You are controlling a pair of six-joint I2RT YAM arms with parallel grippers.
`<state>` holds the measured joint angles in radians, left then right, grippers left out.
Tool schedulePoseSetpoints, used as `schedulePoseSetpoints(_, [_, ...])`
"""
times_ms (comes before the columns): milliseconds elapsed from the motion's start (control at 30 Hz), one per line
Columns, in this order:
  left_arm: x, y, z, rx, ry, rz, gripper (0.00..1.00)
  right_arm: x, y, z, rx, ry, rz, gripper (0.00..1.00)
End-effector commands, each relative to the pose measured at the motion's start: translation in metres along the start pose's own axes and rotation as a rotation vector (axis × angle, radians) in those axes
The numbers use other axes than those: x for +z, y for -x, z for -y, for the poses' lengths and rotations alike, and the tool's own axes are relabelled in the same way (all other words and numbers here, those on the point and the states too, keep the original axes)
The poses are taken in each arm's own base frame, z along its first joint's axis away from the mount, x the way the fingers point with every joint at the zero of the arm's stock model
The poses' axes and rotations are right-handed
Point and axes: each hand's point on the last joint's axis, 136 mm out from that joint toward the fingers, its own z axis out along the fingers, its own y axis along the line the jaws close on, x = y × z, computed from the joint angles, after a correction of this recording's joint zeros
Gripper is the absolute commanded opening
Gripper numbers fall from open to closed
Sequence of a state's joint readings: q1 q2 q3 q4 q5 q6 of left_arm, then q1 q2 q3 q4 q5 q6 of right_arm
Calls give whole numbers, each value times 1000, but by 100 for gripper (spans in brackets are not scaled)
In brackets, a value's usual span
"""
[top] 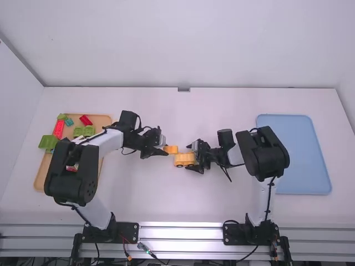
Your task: Assemble lego blocks to make yellow taxi
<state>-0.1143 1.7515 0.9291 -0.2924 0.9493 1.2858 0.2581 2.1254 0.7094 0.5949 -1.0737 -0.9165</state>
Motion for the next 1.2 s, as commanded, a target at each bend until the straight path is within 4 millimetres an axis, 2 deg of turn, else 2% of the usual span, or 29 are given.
schedulePoseSetpoints(0, [8,4,7,-36,-18,12,2,2,-3,3,-2,-7,-13,94])
schedulePoseSetpoints(233, [20,5,11,-44,-27,-30,2,4,-6,4,1,-5,-16,91])
schedulePoseSetpoints(367, [25,6,16,-38,-44,-35,2,11,-6,0,21,60,53,90])
schedulePoseSetpoints(600, [30,0,14,-99,-33,-31,2,3,-2,3,32,70,103,87])
schedulePoseSetpoints(733, [35,-2,14,-111,-37,-28,2,5,-2,2,30,75,102,80])
schedulePoseSetpoints(800, [39,-2,13,-115,-37,-25,2,6,-2,1,28,76,97,73])
schedulePoseSetpoints(833, [42,-2,14,-110,-42,-24,2,8,-3,1,27,74,90,66])
schedulePoseSetpoints(933, [45,-3,13,-143,-42,-25,2,10,-4,1,24,71,75,59])
schedulePoseSetpoints(1000, [46,-3,13,-161,-41,-23,2,10,-4,1,24,72,76,59])
schedulePoseSetpoints(1033, [48,-3,13,-170,-42,-23,2,10,-5,1,25,69,76,56])
schedulePoseSetpoints(1167, [50,-14,9,-222,-18,-68,2,10,-5,1,26,70,76,52])
